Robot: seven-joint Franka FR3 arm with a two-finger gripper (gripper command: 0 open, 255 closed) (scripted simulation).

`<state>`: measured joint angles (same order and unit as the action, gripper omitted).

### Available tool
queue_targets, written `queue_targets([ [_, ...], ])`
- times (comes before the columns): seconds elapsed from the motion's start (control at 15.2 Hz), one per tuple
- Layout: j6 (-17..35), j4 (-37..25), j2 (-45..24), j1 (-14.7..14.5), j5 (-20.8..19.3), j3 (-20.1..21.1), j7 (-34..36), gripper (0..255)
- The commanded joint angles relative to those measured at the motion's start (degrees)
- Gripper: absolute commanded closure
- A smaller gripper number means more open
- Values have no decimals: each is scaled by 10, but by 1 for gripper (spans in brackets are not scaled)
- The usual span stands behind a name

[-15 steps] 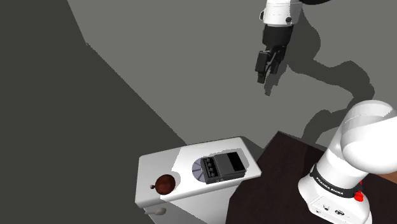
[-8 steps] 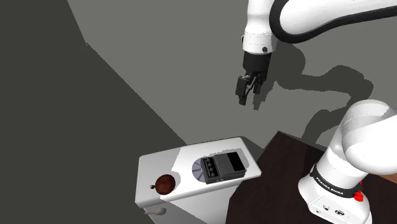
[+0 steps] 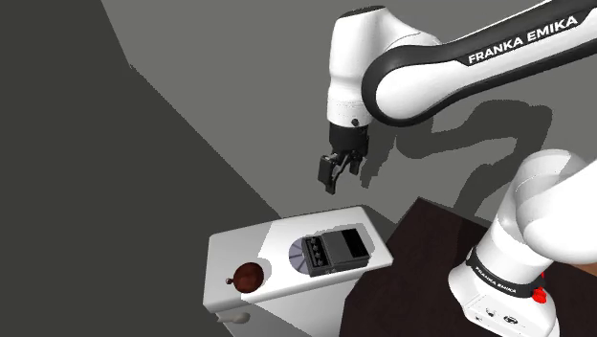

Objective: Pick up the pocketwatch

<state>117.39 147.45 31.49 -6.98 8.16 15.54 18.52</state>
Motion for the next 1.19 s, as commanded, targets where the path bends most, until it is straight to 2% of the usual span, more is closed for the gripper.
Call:
queue_targets([
  [0.0, 35, -1, -32, -4, 4, 19, 19, 0],
  [0.26, 102, -17, -109, -7, 0, 61, 65, 0],
  [0.53, 163, -45, -197, -4, -28, 102, 122, 0],
  [0.86, 222, -99, -317, -3, -106, 139, 217, 0],
  [1.12, 250, -157, -417, -25, -192, 140, 302, 0],
])
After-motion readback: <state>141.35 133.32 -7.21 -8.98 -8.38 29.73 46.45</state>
